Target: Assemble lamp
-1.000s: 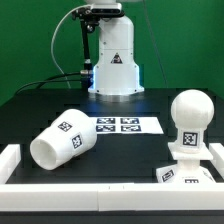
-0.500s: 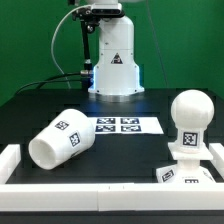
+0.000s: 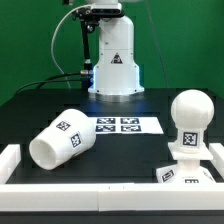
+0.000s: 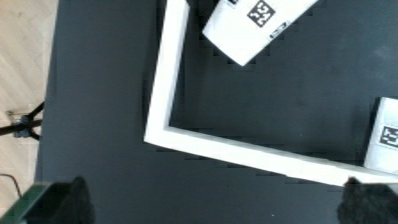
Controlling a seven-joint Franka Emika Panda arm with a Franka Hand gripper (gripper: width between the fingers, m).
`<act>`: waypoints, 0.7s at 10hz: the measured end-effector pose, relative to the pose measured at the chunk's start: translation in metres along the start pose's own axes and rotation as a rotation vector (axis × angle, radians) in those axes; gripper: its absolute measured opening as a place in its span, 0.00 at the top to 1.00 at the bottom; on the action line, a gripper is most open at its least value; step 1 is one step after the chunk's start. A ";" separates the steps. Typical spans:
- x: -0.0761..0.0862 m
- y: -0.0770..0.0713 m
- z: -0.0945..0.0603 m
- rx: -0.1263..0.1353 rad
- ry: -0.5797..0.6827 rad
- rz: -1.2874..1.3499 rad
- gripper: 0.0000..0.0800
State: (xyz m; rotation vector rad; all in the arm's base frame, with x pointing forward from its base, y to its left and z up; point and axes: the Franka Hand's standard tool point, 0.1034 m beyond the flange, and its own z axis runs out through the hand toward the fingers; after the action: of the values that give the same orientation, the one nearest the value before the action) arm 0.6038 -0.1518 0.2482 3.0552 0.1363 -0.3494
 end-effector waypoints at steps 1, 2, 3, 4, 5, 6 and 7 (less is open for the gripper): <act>-0.002 -0.002 0.028 0.048 -0.005 0.057 0.13; -0.006 -0.020 0.057 0.102 -0.019 0.080 0.13; -0.003 -0.034 0.072 0.143 -0.033 0.086 0.13; -0.001 -0.036 0.074 0.148 -0.035 0.084 0.13; -0.002 -0.035 0.074 0.148 -0.034 0.086 0.13; -0.002 -0.034 0.075 0.148 -0.035 0.087 0.13; -0.002 -0.034 0.075 0.148 -0.035 0.087 0.13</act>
Offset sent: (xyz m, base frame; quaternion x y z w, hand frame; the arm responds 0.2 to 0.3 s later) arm 0.0139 0.0464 -0.0266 0.1095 0.0025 -0.0023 0.9940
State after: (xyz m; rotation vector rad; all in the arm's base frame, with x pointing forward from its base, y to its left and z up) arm 0.5819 -0.1236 0.1740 3.1855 -0.0261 -0.4255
